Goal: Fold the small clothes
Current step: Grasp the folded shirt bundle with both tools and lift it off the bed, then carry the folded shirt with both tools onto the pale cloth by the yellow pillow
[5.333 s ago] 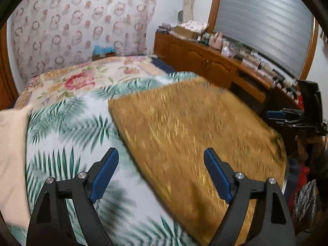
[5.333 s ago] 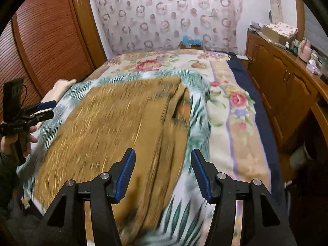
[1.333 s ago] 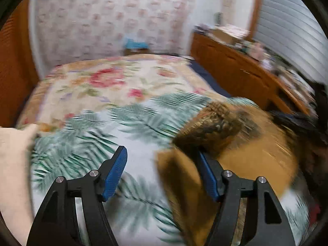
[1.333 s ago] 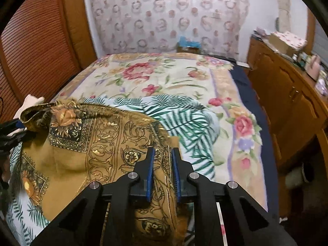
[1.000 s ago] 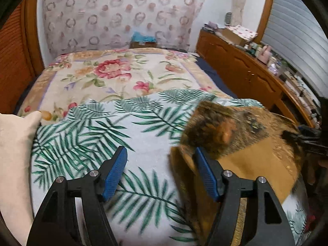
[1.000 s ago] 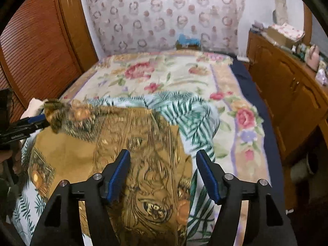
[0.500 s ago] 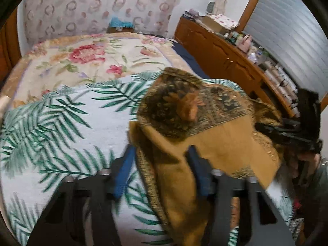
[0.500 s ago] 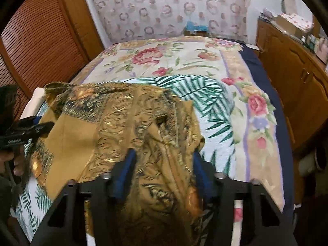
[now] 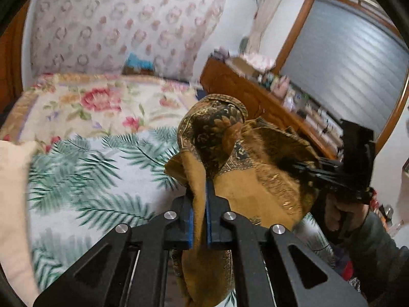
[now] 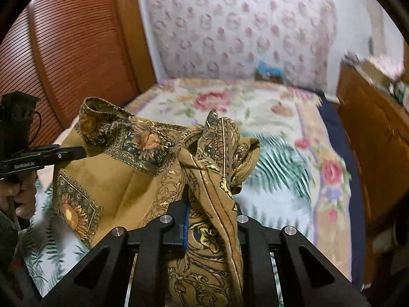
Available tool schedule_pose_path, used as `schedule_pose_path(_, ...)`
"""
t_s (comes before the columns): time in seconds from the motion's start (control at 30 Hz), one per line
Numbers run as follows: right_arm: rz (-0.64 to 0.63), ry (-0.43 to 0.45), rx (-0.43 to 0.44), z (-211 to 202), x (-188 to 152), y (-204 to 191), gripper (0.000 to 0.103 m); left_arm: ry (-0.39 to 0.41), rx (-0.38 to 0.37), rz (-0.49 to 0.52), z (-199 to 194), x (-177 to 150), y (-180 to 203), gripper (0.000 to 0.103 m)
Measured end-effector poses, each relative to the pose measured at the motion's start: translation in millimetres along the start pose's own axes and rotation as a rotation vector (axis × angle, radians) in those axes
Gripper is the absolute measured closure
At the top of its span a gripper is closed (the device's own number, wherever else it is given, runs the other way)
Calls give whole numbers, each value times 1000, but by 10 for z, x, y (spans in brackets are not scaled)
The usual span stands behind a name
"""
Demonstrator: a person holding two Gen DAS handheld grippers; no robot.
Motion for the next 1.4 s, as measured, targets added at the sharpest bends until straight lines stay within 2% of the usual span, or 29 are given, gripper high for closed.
schedule_pose_path(0.13,-81,36,74,34,225,-396,87,89,51,-48,-570,-78,-285,96)
schedule_pose_path(0.2,-134,50,120,131,373,-657,87,133,102,-77,-873,-158,-505,96)
schedule_pose_path(0.4,-276,61,255,685,812,-1418,87,243,258,-178,-1582,-435,-1149,96)
schedule_pose_path(0.53,-386,64,311,1089,1092,-1989,87,301,345,-238,-1854,-606,-1529,96)
schedule_pose_path(0.63,-453,66,333,1353,1288,-2207,87,323,376,-275,-1912,-692,-1739,96)
schedule_pose_path(0.8,-536,68,359,1833,1685,-2413,87,313,358,-336,-1827,-799,-1992,96)
schedule_pose_path(1.0,-625,7,386,2369,1888,-2640,87,305,372,-383,-1822,-976,-2072,96)
schedule_pose_path(1.1,-626,-21,396,2614,1980,-2736,86,295,362,-415,-1822,-1014,-2123,96)
schedule_pose_path(1.23,-554,-22,479,2529,2215,-2677,87,316,292,-435,-1955,-996,-2022,97)
schedule_pose_path(1.4,-543,-34,469,2364,2477,-2514,87,309,174,-458,-1959,-890,-1889,97)
Point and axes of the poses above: each gripper's, at about its wrist camera, not at the fingertips, and z roughly the way its jaws point, y to its right, x to its top, the point moved 3 cm from there along z, roughly the way its jaws point, and after that the axes turned 4 degrees about -z, right-handed, at the moved point
